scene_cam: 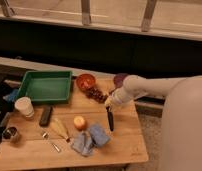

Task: Place brush in table surface

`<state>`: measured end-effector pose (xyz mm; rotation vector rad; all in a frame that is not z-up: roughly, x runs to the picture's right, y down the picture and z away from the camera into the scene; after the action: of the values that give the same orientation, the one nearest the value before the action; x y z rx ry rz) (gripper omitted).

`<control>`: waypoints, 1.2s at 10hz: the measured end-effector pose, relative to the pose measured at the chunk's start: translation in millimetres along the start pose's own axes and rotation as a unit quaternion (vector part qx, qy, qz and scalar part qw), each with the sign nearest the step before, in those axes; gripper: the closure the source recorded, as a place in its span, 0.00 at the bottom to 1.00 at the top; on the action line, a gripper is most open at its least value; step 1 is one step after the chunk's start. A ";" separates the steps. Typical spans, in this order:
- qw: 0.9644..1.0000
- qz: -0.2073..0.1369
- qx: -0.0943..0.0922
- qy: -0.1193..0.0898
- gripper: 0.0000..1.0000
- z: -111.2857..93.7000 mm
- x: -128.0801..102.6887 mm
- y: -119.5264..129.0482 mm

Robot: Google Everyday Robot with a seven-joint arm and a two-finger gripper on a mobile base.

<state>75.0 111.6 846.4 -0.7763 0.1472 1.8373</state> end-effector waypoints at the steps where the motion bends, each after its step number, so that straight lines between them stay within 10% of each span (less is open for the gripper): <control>1: 1.000 0.006 -0.003 0.010 0.98 7.1 5.0 -0.9; 9: 0.996 0.044 -0.037 0.072 0.26 46.2 31.7 -1.0; 12: 0.996 0.045 -0.043 0.071 0.26 43.8 30.8 -0.3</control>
<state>49.9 155.9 863.0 -0.9750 0.1981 1.8833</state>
